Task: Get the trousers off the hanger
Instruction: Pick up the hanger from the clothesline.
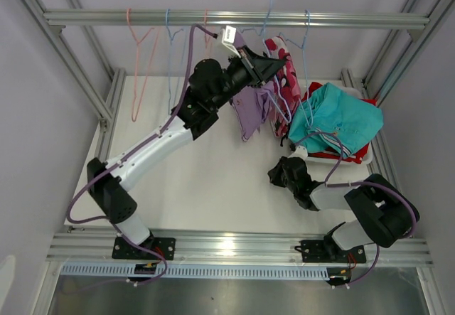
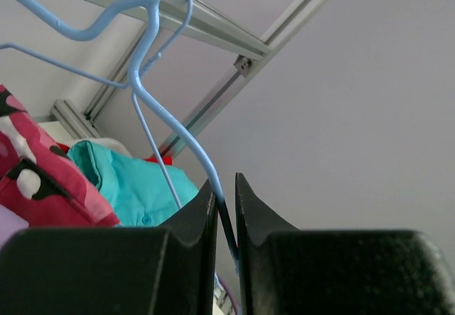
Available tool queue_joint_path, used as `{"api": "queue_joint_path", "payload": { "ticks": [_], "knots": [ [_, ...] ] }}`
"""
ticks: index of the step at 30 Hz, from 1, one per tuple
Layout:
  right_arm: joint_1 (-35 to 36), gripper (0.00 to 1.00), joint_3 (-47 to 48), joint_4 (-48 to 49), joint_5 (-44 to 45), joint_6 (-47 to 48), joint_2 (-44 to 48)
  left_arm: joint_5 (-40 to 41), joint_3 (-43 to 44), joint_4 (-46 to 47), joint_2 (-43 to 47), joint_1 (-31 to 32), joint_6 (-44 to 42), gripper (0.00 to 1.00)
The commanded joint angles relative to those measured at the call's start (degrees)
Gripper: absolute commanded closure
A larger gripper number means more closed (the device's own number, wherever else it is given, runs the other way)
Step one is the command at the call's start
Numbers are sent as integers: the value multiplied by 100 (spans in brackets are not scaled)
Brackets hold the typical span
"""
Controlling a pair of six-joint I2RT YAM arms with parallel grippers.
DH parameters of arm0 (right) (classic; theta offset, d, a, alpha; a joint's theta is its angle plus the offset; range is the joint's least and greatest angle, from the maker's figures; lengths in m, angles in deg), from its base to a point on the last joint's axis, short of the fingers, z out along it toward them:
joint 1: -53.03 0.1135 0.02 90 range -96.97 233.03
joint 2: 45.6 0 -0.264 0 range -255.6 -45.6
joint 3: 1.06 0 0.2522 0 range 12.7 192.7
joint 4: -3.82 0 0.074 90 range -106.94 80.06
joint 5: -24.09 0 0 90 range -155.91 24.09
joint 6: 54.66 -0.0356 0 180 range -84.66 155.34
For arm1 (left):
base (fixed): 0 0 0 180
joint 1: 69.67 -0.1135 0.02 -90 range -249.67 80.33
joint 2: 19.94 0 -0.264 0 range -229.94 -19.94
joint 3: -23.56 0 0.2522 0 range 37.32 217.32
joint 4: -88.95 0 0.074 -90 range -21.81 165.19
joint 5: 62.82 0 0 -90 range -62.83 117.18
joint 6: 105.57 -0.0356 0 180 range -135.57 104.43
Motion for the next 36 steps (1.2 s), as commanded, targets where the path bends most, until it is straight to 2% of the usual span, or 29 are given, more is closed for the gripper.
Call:
{"api": "queue_joint_path", "payload": {
  "ticks": [1, 7, 12, 17, 23, 27, 33, 35, 36],
  "knots": [
    [-55, 96, -226, -405, 77, -60, 38, -136, -175, 685, 1004, 27, -640, 99],
    [252, 96, -270, -826, 490, -51, 670, 180, -1369, 465, 2181, 88, -1027, 99],
    [612, 95, -147, -1599, 877, -104, 1503, 418, -2029, 123, 3008, 141, -1291, 99],
    [1052, 94, 46, -2548, 1376, -209, 2480, 892, -3066, -132, 3947, 141, -1388, 99],
    [1447, 93, 248, -3366, 1755, -297, 3281, 1024, -3961, -423, 4511, 141, -1519, 99],
    [1676, 92, 433, -3587, 2019, -315, 3308, 1112, -4306, -502, 4827, 141, -1590, 99],
    [2045, 86, 662, -3403, 2204, -192, 2904, 1227, -4579, -450, 4978, 141, -1748, 99],
    [2168, 80, 776, -3245, 2257, 0, 2781, 1192, -4570, -353, 4969, 141, -1897, 100],
    [2317, 74, 889, -3131, 2344, 45, 2650, 1183, -4544, -326, 4960, 141, -1950, 99]
  ]
}}
